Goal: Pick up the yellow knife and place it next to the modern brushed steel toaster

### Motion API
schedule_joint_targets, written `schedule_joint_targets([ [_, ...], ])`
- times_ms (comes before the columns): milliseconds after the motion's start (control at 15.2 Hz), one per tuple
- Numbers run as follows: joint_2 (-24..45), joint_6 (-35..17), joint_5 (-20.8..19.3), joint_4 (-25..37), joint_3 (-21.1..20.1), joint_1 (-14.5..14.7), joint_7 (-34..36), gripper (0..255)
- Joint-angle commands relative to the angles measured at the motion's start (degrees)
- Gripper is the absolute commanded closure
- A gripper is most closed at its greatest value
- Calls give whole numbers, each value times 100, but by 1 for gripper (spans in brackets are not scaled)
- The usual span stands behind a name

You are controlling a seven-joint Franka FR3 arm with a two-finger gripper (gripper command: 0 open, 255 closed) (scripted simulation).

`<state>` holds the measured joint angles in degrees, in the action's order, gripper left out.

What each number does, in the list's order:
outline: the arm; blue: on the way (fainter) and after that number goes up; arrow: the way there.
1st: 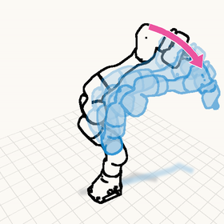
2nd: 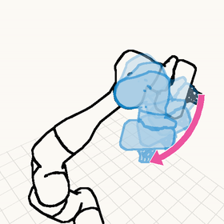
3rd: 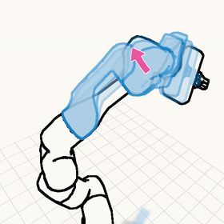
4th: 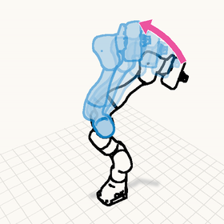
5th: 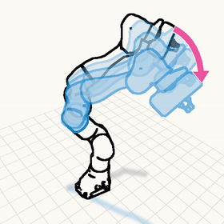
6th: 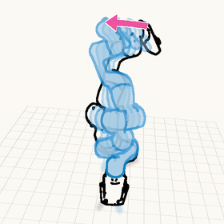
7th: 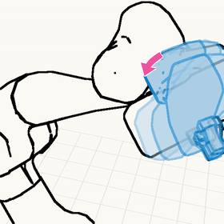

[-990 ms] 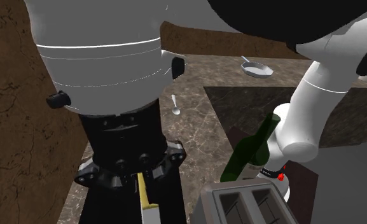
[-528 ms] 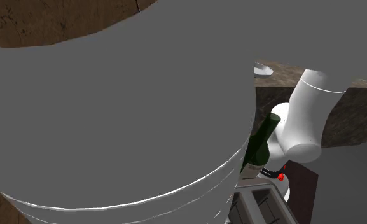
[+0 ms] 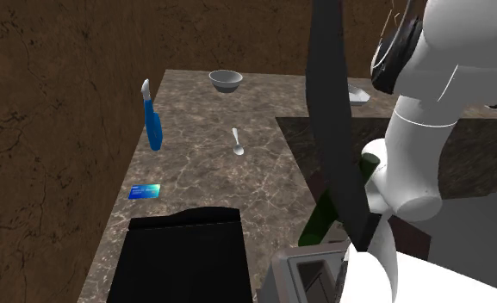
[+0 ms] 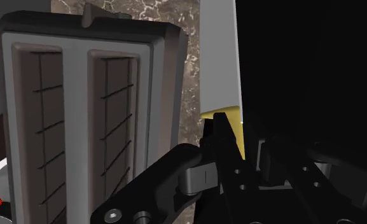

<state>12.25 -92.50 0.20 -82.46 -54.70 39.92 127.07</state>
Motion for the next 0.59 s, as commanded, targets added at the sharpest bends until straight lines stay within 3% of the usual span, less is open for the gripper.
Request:
schedule_joint_targets([
  [0,242,-28,-228,174,-60,347,377,255],
  [528,1534,327,-1335,1659,96,2227,1686,255],
])
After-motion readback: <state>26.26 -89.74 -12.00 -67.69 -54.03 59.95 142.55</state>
